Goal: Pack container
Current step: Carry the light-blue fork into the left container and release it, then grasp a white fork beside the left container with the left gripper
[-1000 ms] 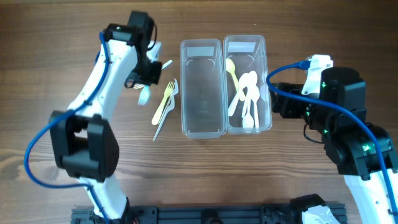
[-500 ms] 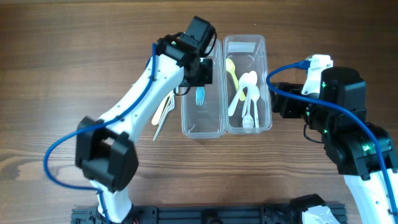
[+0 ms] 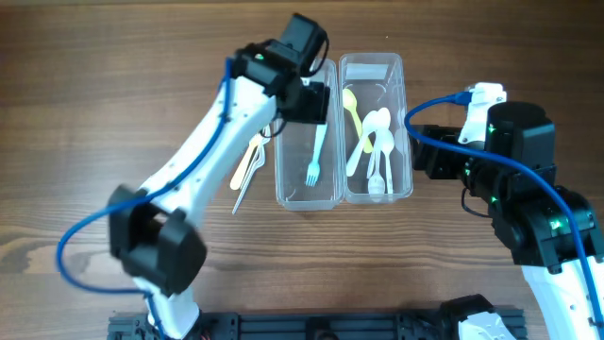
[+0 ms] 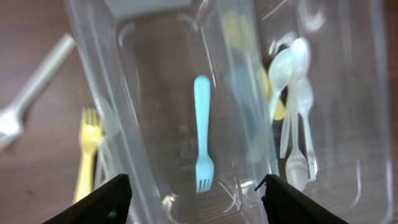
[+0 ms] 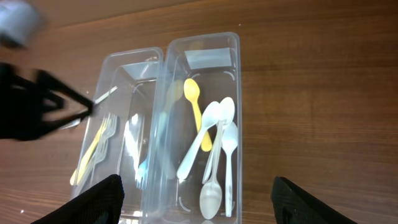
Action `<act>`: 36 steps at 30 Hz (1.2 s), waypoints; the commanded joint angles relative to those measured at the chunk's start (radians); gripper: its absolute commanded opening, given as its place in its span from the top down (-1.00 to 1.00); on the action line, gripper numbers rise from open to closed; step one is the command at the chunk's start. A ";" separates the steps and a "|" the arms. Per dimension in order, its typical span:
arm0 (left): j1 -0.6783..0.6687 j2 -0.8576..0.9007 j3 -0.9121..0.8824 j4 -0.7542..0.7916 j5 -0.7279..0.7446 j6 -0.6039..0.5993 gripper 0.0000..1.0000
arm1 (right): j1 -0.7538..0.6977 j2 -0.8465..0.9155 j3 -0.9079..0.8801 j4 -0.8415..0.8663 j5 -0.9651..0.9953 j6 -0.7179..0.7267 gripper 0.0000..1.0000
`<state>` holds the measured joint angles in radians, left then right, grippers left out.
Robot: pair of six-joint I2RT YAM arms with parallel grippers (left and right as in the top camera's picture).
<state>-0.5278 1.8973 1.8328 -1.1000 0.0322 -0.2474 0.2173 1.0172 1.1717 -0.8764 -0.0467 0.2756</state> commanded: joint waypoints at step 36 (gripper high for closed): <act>0.365 0.425 0.023 0.103 -0.048 1.025 -0.43 | -0.002 0.146 0.018 -0.087 0.025 0.015 -0.46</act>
<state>-0.1570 2.2929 1.8561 -1.0031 -0.0307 0.7483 0.2173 1.1561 1.1717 -0.9550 -0.0433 0.2832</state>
